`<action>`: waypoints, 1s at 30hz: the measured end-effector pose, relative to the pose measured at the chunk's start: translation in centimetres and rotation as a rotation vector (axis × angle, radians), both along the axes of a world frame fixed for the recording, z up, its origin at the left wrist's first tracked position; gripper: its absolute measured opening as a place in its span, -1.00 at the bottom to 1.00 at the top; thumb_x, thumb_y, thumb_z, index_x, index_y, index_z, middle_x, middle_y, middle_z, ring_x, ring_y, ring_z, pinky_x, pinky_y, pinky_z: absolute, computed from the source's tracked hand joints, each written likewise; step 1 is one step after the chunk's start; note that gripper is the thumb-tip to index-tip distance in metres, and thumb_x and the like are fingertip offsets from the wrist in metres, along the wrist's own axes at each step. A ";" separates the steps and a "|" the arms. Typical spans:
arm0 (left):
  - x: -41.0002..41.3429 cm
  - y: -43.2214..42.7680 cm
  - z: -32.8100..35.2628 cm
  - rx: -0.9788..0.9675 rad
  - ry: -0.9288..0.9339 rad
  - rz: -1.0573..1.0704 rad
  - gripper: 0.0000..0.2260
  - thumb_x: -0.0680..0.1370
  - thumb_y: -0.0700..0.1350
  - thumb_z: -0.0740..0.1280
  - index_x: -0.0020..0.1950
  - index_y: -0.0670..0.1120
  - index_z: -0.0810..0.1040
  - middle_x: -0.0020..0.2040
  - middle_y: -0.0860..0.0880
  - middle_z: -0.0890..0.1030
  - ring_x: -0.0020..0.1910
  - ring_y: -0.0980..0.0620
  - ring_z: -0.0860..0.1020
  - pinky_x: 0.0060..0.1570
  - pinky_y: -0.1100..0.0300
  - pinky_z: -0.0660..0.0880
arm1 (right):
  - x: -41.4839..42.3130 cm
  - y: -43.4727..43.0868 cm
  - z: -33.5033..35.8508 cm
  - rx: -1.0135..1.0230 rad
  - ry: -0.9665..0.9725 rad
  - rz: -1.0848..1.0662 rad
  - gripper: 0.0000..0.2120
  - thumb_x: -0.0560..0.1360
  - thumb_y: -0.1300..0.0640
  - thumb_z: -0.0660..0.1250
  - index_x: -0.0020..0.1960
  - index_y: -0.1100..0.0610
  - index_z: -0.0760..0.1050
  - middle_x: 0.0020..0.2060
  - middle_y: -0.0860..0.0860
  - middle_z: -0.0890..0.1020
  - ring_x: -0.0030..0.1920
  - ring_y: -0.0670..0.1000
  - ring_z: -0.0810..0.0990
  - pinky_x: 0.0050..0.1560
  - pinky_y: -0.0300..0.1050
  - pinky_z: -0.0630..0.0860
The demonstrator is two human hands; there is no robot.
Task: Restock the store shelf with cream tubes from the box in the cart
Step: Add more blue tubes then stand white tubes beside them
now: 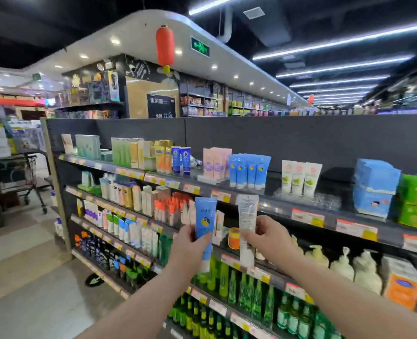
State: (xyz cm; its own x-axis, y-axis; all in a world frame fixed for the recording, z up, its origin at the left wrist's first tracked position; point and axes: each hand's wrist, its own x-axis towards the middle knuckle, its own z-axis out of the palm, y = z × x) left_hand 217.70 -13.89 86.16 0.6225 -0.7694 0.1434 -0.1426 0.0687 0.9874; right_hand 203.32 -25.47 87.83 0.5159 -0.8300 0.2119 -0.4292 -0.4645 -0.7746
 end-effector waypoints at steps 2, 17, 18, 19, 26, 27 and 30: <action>2.5 -2.1 0.8 -0.016 -0.005 -0.044 -0.92 0.56 -0.13 0.31 0.05 -0.05 0.49 -0.04 -0.08 0.59 -0.09 -0.06 0.57 -0.11 0.10 0.51 | 1.8 -1.6 0.3 0.008 -0.008 -0.053 -0.85 0.49 -0.05 0.34 -0.01 -0.02 0.46 -0.12 -0.04 0.63 -0.17 -0.03 0.58 -0.21 -0.13 0.48; 9.2 -16.2 -0.1 -0.070 0.085 -0.372 -0.89 0.56 -0.17 0.30 0.07 -0.04 0.48 0.00 -0.09 0.59 -0.03 -0.06 0.58 -0.02 0.04 0.52 | 3.0 -10.1 0.7 0.002 -0.048 -0.447 -0.85 0.49 0.04 0.36 0.05 -0.02 0.48 -0.11 -0.08 0.61 -0.09 -0.04 0.59 -0.14 -0.12 0.53; 9.3 -17.1 0.0 -0.074 0.097 -0.381 -0.86 0.55 -0.16 0.31 0.10 -0.05 0.49 0.00 -0.08 0.59 -0.02 -0.05 0.58 -0.02 0.06 0.53 | 3.1 -10.9 1.0 -0.015 -0.046 -0.455 -0.84 0.50 0.05 0.35 0.06 -0.02 0.47 -0.10 -0.10 0.60 -0.08 -0.05 0.57 -0.16 -0.15 0.49; 9.4 -18.0 0.2 -0.075 0.098 -0.384 -0.86 0.55 -0.15 0.31 0.10 -0.04 0.49 0.00 -0.07 0.60 -0.02 -0.04 0.58 -0.02 0.08 0.53 | 3.3 -11.7 1.3 -0.025 -0.046 -0.455 -0.83 0.50 0.05 0.35 0.08 -0.03 0.46 -0.08 -0.10 0.60 -0.05 -0.05 0.57 -0.16 -0.17 0.49; 11.0 -25.2 2.3 -0.148 0.059 -0.339 -0.87 0.55 -0.16 0.31 0.06 0.02 0.47 -0.02 -0.03 0.60 -0.08 0.06 0.58 -0.19 0.22 0.49 | 6.4 -19.5 2.8 -0.054 -0.084 -0.376 -0.70 0.52 0.10 0.34 0.24 0.02 0.45 0.08 -0.09 0.57 0.11 -0.05 0.53 0.09 -0.11 0.48; 11.3 -26.4 2.7 -0.147 0.046 -0.332 -0.86 0.55 -0.15 0.31 0.07 0.02 0.47 -0.01 -0.02 0.60 -0.06 0.06 0.58 -0.17 0.21 0.49 | 6.8 -20.7 3.1 -0.051 -0.091 -0.355 -0.70 0.52 0.10 0.33 0.24 0.02 0.45 0.05 -0.10 0.57 0.08 -0.06 0.53 0.06 -0.12 0.48; 11.9 -29.7 3.8 -0.169 -0.010 -0.305 -0.87 0.55 -0.13 0.31 0.00 0.11 0.48 0.01 0.01 0.62 -0.02 0.05 0.60 -0.07 0.15 0.53 | 7.7 -24.6 3.7 -0.076 -0.085 -0.332 -0.75 0.52 0.07 0.34 0.19 0.01 0.46 -0.05 -0.14 0.56 -0.02 -0.09 0.53 -0.10 -0.23 0.45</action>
State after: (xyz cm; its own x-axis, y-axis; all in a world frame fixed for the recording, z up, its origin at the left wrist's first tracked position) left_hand 229.55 -43.64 89.95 0.3657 -0.8846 0.2895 -0.1001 0.2718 0.9571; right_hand 211.05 -50.07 91.54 0.1983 -0.9298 0.3102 -0.5025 -0.3682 -0.7823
